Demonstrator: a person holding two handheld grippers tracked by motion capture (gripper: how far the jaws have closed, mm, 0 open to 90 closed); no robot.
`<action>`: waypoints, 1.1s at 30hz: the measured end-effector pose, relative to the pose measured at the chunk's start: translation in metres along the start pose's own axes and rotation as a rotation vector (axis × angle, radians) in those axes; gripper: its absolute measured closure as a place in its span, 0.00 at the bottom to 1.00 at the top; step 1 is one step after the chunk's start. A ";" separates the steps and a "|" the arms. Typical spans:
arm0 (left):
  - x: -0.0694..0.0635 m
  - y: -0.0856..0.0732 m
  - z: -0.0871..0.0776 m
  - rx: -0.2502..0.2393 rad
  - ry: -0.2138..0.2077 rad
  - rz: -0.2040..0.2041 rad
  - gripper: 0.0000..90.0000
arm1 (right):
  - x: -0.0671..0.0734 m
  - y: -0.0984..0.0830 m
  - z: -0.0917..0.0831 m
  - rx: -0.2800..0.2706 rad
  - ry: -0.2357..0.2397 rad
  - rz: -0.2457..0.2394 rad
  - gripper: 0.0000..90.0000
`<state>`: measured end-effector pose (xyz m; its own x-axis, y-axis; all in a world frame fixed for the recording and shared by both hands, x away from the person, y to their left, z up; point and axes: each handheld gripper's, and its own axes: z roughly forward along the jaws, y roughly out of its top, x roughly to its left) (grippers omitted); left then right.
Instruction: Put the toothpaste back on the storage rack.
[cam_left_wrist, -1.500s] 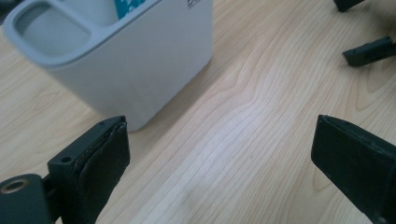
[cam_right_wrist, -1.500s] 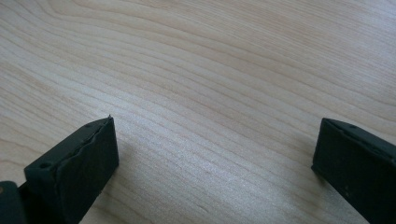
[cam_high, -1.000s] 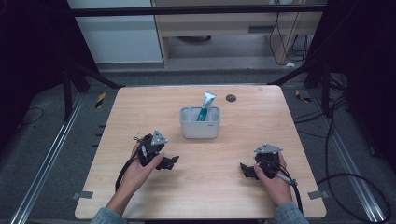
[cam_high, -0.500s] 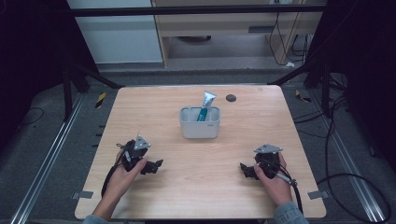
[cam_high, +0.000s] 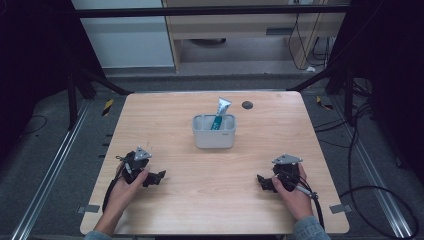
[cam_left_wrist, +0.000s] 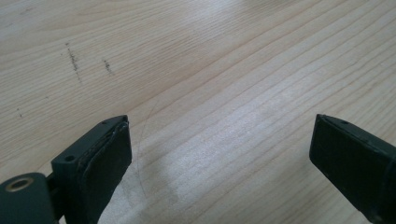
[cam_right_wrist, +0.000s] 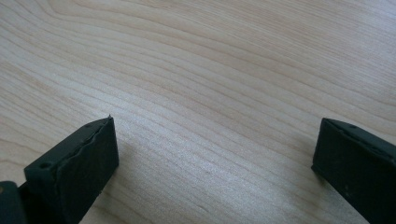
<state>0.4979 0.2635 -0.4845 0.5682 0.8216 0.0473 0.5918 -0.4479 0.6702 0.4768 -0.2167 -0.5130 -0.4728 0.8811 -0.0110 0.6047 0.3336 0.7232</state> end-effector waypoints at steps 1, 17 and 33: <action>0.001 0.000 0.001 -0.002 0.003 -0.004 0.06 | 0.000 0.000 0.000 0.000 0.000 0.000 0.01; 0.019 -0.008 0.015 -0.027 0.029 -0.065 0.06 | 0.000 0.000 0.000 0.000 0.000 0.000 0.01; 0.027 -0.011 0.023 -0.063 0.040 -0.079 0.02 | 0.000 0.000 0.000 0.000 0.000 0.001 0.01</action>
<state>0.5193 0.2824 -0.5077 0.4970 0.8675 0.0208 0.5960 -0.3587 0.7184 0.4768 -0.2166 -0.5130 -0.4724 0.8813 -0.0104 0.6049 0.3327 0.7235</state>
